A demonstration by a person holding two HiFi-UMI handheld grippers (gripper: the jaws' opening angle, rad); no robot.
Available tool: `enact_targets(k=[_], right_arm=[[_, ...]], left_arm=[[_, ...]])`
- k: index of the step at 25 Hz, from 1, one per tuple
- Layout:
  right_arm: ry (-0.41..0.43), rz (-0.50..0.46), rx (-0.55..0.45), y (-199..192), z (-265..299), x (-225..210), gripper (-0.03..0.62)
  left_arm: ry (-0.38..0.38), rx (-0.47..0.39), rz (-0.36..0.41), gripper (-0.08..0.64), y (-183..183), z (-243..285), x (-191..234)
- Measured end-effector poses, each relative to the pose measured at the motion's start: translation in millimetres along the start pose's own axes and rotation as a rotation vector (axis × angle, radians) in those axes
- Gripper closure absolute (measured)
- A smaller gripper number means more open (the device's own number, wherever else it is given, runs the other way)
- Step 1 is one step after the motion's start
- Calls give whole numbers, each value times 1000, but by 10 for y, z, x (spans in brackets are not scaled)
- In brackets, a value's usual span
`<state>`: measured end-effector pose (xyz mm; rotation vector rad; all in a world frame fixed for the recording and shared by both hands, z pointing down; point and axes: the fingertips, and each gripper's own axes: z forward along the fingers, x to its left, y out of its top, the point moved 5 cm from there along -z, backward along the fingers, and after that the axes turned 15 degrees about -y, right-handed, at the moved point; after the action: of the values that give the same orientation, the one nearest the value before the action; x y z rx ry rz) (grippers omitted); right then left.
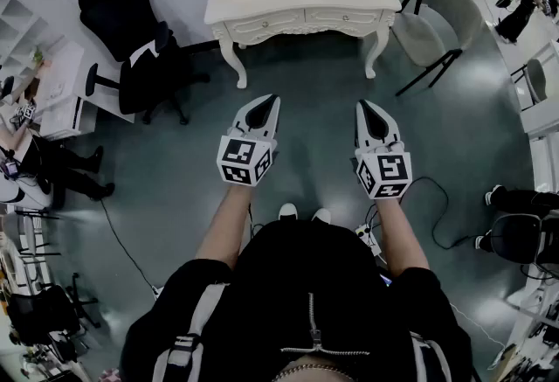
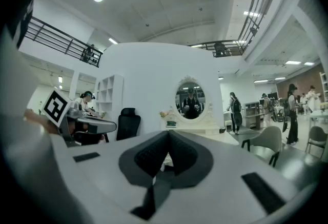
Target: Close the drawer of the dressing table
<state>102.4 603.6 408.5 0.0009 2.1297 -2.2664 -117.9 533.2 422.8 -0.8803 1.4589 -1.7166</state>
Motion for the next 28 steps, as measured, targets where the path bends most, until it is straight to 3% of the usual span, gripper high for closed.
enact_targets(k=[8,16,23,28], right_arm=[[17,-46,13,13,-5,-196,590],[52,-13,31,-90,-21,-334,590],[51,28,50,-182,224,-380,589],[54,33,54,-262,615,-277,591]], left_arm=[[14,0,0,558,54,211,-117],[35,8,-8,558,-13,307,-262],[54,8,-20,558,-60,436,-99],[59,8,-19,558,-121,569,283]])
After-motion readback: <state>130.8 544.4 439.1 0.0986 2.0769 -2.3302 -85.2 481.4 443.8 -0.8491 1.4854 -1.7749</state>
